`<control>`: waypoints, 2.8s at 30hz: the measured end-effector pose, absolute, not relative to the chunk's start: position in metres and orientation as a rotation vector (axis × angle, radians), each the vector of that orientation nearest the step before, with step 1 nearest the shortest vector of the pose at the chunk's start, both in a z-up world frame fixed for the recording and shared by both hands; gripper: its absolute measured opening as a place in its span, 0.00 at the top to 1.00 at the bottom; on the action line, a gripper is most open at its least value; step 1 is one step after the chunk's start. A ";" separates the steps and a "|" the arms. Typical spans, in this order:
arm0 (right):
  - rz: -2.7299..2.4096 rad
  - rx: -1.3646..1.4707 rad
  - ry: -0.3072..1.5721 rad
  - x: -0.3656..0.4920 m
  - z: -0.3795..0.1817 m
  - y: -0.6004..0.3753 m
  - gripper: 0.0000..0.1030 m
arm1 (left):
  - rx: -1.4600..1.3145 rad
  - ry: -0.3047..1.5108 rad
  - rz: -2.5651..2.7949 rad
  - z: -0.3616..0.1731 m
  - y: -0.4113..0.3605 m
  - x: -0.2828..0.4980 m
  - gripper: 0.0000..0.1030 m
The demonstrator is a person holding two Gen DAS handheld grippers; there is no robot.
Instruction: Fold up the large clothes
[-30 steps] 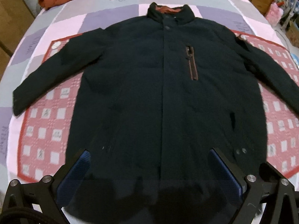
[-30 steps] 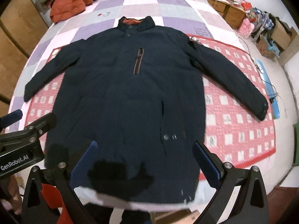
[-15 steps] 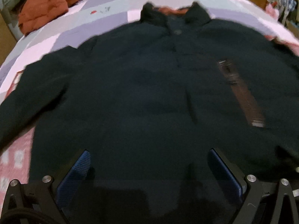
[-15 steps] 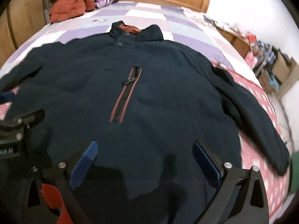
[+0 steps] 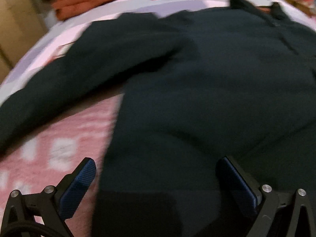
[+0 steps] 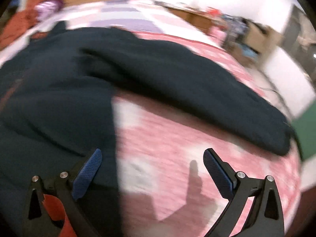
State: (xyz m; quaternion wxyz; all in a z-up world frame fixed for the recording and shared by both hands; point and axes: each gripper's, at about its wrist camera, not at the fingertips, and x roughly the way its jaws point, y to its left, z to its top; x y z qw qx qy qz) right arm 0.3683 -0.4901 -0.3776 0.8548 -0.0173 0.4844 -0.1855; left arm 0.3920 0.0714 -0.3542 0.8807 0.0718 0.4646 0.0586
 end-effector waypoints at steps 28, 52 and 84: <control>-0.189 -0.209 1.098 0.149 -0.372 -0.395 0.01 | 0.183 1.035 0.054 -0.340 0.096 0.144 0.00; -0.017 -0.156 0.997 0.405 -0.369 -0.307 0.01 | 0.211 0.988 0.010 -0.351 0.025 0.420 0.00; -0.845 1.096 0.805 0.271 -0.371 -0.737 0.01 | 0.196 0.828 -0.011 -0.362 -0.087 0.481 0.00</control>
